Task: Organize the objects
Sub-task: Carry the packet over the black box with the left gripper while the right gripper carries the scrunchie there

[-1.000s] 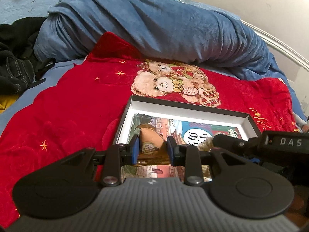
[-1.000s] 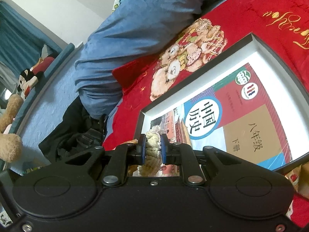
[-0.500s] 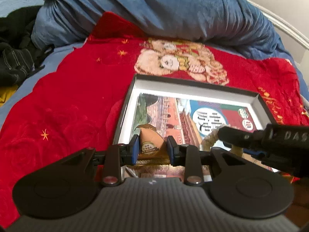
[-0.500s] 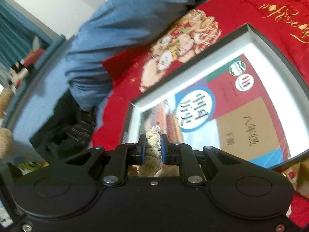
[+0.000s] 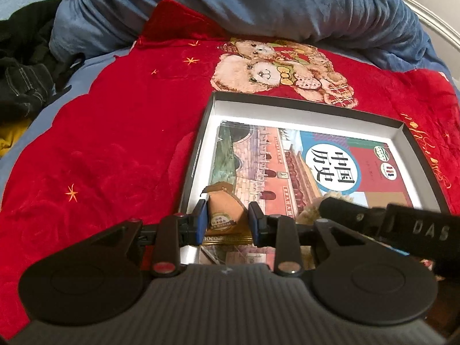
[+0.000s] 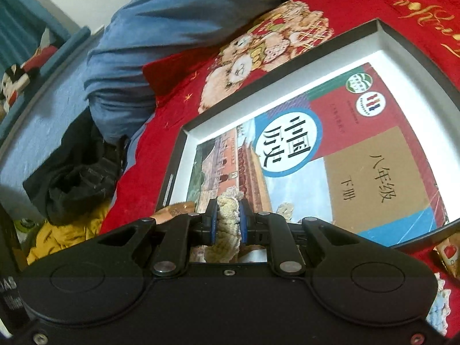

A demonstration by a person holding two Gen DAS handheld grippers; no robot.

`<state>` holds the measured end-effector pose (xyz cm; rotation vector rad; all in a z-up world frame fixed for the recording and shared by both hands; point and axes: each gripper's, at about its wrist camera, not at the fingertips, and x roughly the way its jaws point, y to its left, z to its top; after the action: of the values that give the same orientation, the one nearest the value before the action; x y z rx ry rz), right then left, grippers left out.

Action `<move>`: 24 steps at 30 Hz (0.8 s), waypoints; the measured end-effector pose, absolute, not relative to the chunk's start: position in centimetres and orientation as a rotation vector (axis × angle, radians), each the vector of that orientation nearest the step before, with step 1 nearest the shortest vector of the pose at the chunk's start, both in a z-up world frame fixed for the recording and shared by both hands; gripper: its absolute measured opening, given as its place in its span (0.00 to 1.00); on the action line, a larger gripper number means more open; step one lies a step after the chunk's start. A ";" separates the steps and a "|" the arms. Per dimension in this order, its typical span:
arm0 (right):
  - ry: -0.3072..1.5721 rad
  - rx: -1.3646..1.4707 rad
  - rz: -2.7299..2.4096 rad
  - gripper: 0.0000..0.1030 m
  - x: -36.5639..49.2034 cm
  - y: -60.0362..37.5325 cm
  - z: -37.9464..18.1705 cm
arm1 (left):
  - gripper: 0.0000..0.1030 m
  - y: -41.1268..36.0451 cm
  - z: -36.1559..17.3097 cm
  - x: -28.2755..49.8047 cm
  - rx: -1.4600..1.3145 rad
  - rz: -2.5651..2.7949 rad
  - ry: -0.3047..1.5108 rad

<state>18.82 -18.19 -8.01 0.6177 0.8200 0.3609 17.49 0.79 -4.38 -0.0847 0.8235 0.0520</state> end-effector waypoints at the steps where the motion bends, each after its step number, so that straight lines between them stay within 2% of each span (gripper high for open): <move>1: 0.814 0.625 0.355 0.15 18.8 -18.4 -8.0 | 0.33 0.6 -4.4 17.4 -0.073 0.054 0.819; 7: 0.791 0.651 0.338 0.15 18.7 -19.0 -8.0 | 0.33 -0.6 -4.1 17.0 -0.004 0.054 0.769; 24: 0.789 0.646 0.362 0.15 18.6 -18.5 -8.2 | 0.33 -0.7 -4.0 16.8 -0.038 0.032 0.747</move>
<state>18.55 -18.48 -8.24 0.6457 0.7886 0.3617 16.85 -0.70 -4.01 -0.0379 0.7472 0.0323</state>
